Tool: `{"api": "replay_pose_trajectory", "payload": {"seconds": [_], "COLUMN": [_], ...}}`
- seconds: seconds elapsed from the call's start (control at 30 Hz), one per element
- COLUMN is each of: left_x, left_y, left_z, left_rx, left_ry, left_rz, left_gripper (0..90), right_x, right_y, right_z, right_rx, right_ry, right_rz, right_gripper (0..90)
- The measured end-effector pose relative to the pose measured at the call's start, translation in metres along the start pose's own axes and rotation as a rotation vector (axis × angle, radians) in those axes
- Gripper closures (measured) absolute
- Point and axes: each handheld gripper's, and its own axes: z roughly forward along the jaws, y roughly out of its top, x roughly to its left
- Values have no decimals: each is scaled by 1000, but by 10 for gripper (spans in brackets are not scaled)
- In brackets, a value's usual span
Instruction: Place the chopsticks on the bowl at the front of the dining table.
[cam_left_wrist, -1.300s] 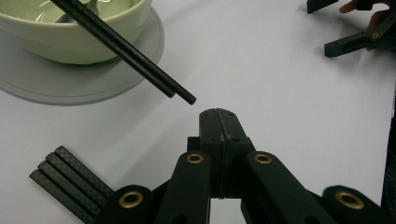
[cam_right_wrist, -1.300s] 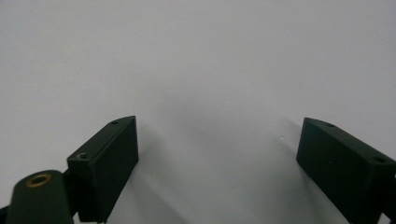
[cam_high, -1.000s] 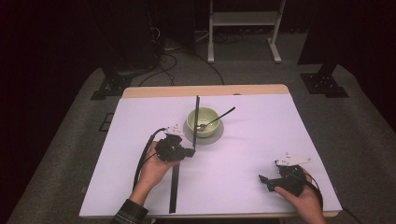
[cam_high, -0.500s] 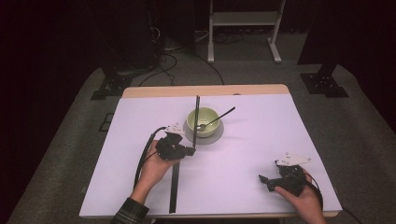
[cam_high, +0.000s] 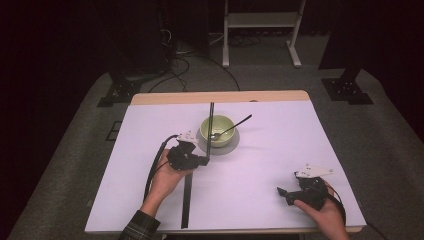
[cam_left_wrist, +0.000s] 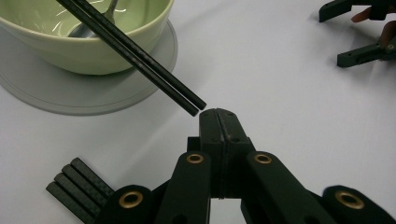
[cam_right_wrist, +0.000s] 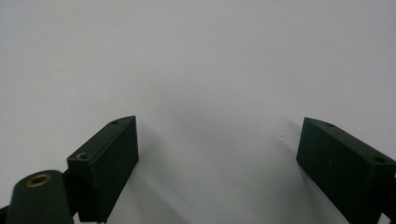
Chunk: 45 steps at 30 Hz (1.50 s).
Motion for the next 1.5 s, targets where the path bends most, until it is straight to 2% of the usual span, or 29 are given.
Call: {"api": "replay_pose_trajectory", "payload": {"seconds": [0.13,0.27,0.3,0.4,0.47,0.5,0.83,1.0,1.1,1.27,1.5], "left_x": [-3,-4,-4,-5,-5,-6,-5,-4,-3,-3,0], "left_y": [0,-2,-3,-7,-9,-10,-25,-29,-31,-38,-52], "left_z": [-3,-8,-9,-14,-17,-18,-33,-40,-45,-51,-64], "left_rx": [-9,-26,-31,-40,-37,-40,-45,-57,-60,-65,-95], "left_ry": [4,11,18,36,51,55,167,231,258,270,289], "left_rz": [3,-8,-11,-19,-14,-17,-2,-25,-33,-30,-49], "left_gripper": [882,734,734,617,508,508,167,21,0,0,0], "right_x": [0,0,0,0,0,0,0,0,0,0,0], "right_y": [0,0,0,0,0,0,0,0,0,0,0], "right_z": [0,0,0,0,0,0,0,0,0,0,0], "right_rx": [0,0,-1,-1,-1,-1,-1,-1,-1,-1,-1], "right_ry": [0,0,0,0,-1,0,1,1,1,1,0], "right_rz": [0,0,0,0,0,-1,0,0,0,1,0], "right_gripper": [114,114,114,114,114,114,114,114,114,114,114]}}
